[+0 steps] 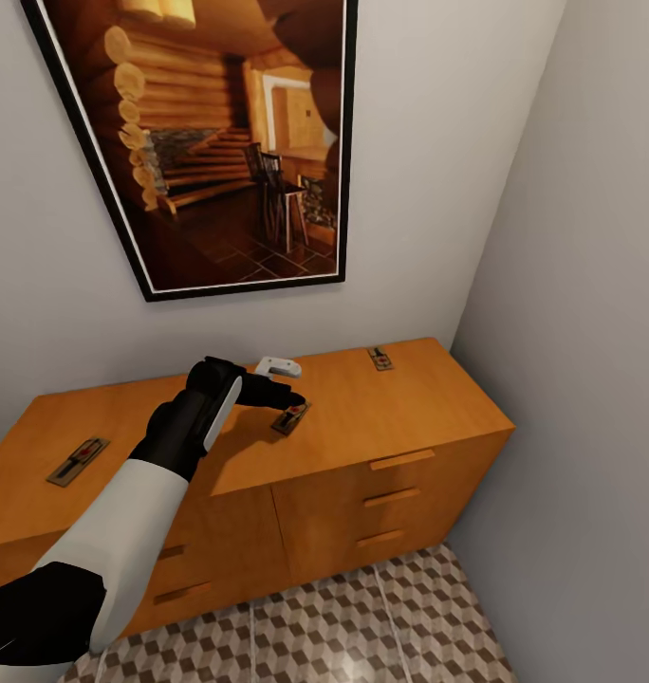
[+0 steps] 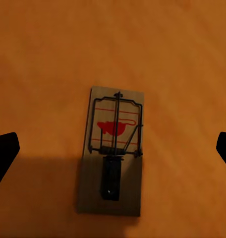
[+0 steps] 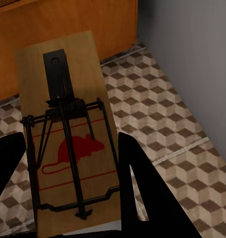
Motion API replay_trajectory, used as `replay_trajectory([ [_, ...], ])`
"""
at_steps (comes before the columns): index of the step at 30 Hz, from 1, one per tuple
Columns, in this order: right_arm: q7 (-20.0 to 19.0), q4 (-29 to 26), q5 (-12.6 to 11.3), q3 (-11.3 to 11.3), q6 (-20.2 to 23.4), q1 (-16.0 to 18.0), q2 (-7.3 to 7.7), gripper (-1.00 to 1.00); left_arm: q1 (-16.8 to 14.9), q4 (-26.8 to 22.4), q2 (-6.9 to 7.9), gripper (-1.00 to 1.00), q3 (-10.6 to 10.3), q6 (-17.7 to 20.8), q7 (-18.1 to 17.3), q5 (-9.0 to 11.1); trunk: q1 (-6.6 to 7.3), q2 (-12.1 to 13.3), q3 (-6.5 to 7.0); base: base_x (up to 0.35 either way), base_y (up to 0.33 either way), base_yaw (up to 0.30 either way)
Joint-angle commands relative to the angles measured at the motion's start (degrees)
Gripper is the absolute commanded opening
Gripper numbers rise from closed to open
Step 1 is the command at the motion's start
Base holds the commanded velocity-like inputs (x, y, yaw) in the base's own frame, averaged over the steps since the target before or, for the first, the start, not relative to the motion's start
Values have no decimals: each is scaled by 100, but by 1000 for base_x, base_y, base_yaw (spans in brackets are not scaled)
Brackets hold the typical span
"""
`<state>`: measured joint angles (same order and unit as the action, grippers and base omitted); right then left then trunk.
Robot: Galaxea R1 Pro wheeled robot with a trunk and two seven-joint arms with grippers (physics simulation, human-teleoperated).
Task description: Take the four mousetraps from the cabinet in the bathroom and place them on the bathroom floor. Make sure all four end up on the same floor surface, and ensure that at least two of them are either under or directly next to the same bathroom sink.
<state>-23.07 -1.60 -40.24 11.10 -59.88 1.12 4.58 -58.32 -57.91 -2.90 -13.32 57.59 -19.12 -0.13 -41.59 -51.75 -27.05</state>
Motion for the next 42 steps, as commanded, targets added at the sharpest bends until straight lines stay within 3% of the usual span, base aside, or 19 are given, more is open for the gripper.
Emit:
replay_trajectory([
  [1,-31,2,-63,41,-12,3,1,-100,-4,-3,0,100,-1,25,-8,-4,-1,-4,-6,1,-2,0],
  [17,-31,2,-63,41,-12,3,2,-100,-4,3,13,100,-5,20,-4,-12,-1,-4,-6,0,0,0],
  [26,-31,2,-63,41,-12,3,4,-100,-4,148,0,100,-445,15,18,-22,-1,-4,-6,0,0,0],
  [42,-31,2,-63,41,-12,3,1,-100,-4,178,12,100,-496,15,22,-25,-1,-4,-6,0,0,0],
])
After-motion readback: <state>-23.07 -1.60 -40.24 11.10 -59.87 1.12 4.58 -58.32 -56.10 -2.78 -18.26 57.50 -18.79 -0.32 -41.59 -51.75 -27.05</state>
